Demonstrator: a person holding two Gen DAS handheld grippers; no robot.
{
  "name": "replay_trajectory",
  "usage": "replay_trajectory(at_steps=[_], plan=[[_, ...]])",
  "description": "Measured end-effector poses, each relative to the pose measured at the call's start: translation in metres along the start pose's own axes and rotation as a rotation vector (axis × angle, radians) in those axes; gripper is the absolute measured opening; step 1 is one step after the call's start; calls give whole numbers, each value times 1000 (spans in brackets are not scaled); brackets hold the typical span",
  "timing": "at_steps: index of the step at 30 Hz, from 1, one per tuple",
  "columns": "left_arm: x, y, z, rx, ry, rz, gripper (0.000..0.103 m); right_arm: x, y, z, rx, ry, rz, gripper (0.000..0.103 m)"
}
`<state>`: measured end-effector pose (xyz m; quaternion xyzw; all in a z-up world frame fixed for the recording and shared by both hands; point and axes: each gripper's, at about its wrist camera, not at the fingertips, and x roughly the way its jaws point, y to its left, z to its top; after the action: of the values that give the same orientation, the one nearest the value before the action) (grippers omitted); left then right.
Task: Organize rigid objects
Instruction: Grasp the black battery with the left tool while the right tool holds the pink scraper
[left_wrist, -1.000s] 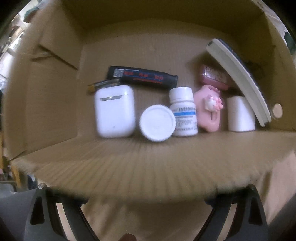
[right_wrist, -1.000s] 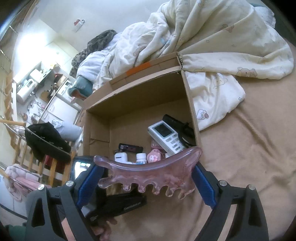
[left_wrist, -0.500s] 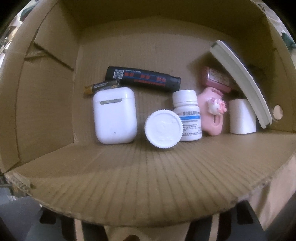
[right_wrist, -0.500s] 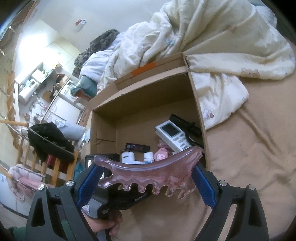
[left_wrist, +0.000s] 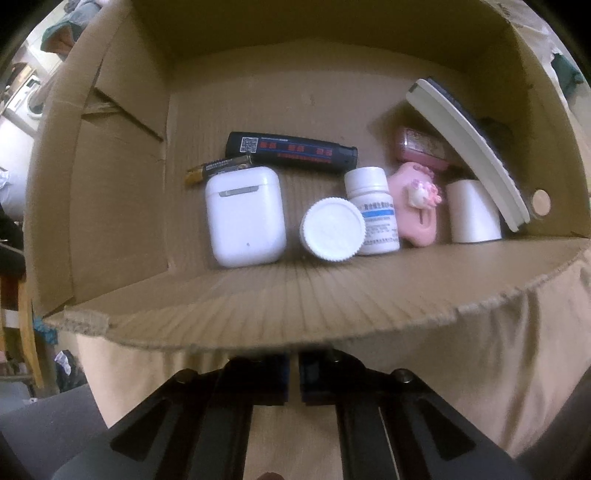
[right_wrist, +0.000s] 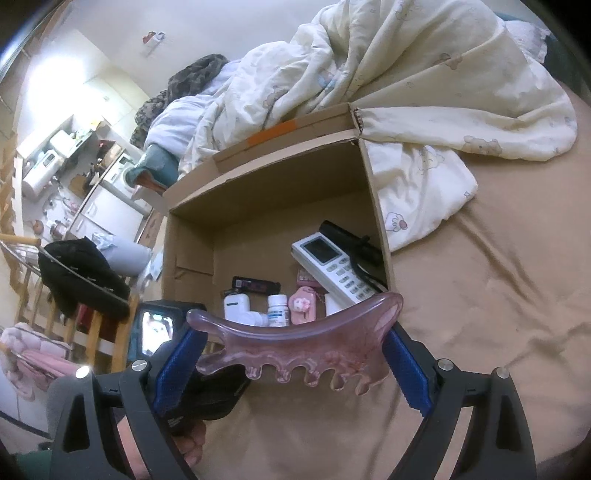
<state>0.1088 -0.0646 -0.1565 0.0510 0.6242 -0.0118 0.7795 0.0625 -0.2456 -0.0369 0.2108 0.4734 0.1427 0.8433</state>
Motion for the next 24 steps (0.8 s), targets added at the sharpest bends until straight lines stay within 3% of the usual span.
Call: replay_trajectory(at_steps=[6, 9, 15, 19, 23, 24], plan=[[-29, -6, -17, 16, -13, -44, 2, -4, -3, -3, 9, -3, -8, 99], [-46, -9, -25, 43, -17, -30, 2, -6, -5, -2, 12, -10, -8, 99], [-83, 14, -41, 6, -23, -89, 2, -8, -5, 1, 27, -17, 20, 99], [-113, 24, -42, -8, -79, -132, 2, -8, -3, 0, 22, -10, 24, 99], [-111, 33, -30, 7, -122, -86, 3, -5, -3, -1, 24, -1, 21, 99], [-103, 36, -26, -12, -93, -76, 12, -4, -2, -1, 23, 1, 17, 99]])
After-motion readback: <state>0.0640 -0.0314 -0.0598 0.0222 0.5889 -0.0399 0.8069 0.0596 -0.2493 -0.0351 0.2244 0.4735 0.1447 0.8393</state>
